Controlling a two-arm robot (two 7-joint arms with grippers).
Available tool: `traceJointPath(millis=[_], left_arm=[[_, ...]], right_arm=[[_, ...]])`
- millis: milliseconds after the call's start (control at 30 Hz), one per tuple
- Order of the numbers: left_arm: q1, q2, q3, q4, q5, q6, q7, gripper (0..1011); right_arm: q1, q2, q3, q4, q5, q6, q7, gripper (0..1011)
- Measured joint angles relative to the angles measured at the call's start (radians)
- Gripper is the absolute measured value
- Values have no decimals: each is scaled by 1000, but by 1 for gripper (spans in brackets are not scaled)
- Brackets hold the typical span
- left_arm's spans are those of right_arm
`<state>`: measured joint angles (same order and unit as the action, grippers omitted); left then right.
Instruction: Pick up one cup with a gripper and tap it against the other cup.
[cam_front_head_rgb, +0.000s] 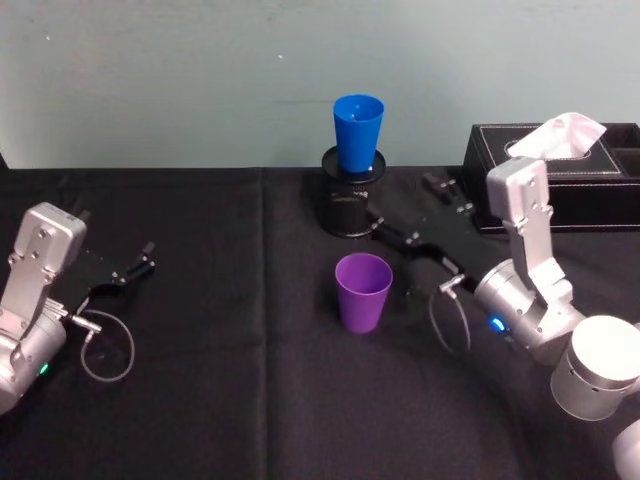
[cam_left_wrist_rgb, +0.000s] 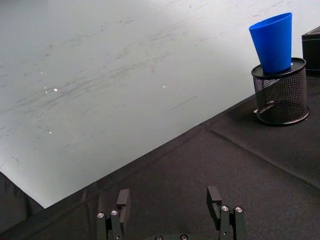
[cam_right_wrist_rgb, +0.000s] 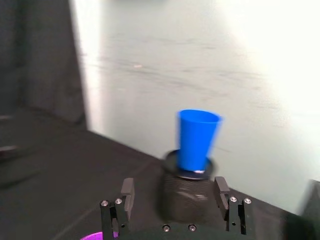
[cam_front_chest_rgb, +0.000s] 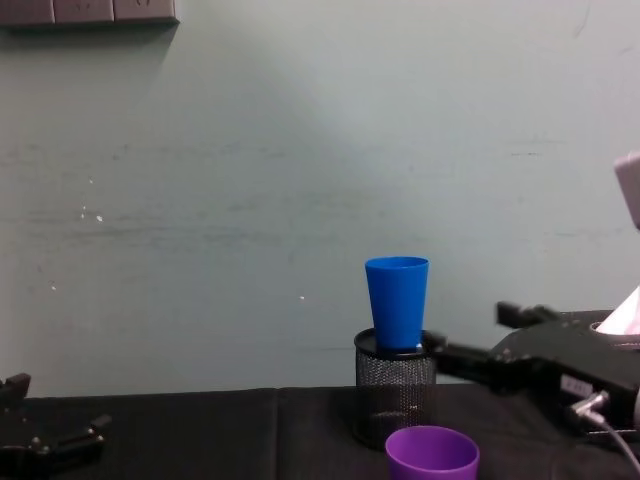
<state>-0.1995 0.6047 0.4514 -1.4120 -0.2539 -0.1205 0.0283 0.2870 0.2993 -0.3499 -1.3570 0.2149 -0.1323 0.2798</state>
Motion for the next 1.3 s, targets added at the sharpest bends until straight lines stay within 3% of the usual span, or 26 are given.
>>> traceJointPath(millis=[167,400,567,800,1300], left_arm=[[0,0,0,0,0,0,0,1000],[0,0,0,0,0,0,0,1000],[0,0,0,0,0,0,0,1000],[0,0,0,0,0,0,0,1000],[0,0,0,0,0,0,0,1000]], right_arm=[[-30,-35,44,-33,-60,48,-148,1003],[-60,-79,85,-42,-122,97,-289,1003],[-64,-97,102,-25,-140,111,-317,1003],[-67,-109,121,-15,-144,128,-311,1003],[-66,-108,118,-15,-144,126,-310,1003]])
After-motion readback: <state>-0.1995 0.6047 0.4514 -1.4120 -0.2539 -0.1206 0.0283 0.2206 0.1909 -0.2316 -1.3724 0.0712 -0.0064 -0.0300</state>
